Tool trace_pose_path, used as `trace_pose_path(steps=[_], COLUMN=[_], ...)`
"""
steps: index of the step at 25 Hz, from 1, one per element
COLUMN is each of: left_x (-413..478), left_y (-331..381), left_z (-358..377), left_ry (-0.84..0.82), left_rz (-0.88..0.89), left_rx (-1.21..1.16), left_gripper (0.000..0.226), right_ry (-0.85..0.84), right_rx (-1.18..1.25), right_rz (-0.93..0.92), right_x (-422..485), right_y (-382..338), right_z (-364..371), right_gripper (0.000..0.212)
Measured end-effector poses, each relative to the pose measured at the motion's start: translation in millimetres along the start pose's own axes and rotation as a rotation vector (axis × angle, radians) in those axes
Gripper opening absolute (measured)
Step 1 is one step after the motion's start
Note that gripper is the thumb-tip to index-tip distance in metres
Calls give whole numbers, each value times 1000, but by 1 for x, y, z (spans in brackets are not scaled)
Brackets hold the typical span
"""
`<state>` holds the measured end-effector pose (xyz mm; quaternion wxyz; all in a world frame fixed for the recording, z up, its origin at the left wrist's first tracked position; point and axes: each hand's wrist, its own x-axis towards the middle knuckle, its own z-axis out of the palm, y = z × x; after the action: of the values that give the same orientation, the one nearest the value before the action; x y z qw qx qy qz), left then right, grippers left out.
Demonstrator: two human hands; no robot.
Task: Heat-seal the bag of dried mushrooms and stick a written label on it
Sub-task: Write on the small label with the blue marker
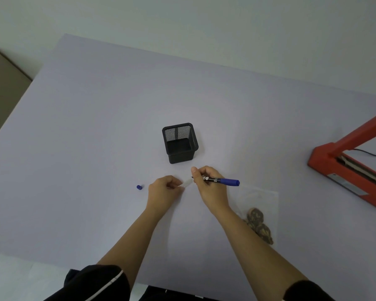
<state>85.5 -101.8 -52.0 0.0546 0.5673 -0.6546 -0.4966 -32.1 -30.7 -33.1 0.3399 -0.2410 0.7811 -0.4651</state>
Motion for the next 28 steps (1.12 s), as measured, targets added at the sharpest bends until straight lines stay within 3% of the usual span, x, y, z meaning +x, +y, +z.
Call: trace_pose_path(steps=[6,10,17,24,28], left_x=[-2,-4,-8,-11,0], left_y=[3,1,-14,-7,-21], left_z=[3,3,-1,5,7], left_ry=[63,121,76,92,200], left_rz=[-2,92,194,86,106], left_rx=[-78,-21,14,-197,30], left_gripper=[21,11,17,17,28], right_ry=[-2,-8,-14,9,-35], right_rx=[-2,-13,-25,-17,2], right_rz=[5,0,-1,-57,-60], right_x=[1,1,3,3,12], right_y=[0,0,1,4,15], right_z=[3,4,2,4,23], right_gripper=[25,24,24,24,23])
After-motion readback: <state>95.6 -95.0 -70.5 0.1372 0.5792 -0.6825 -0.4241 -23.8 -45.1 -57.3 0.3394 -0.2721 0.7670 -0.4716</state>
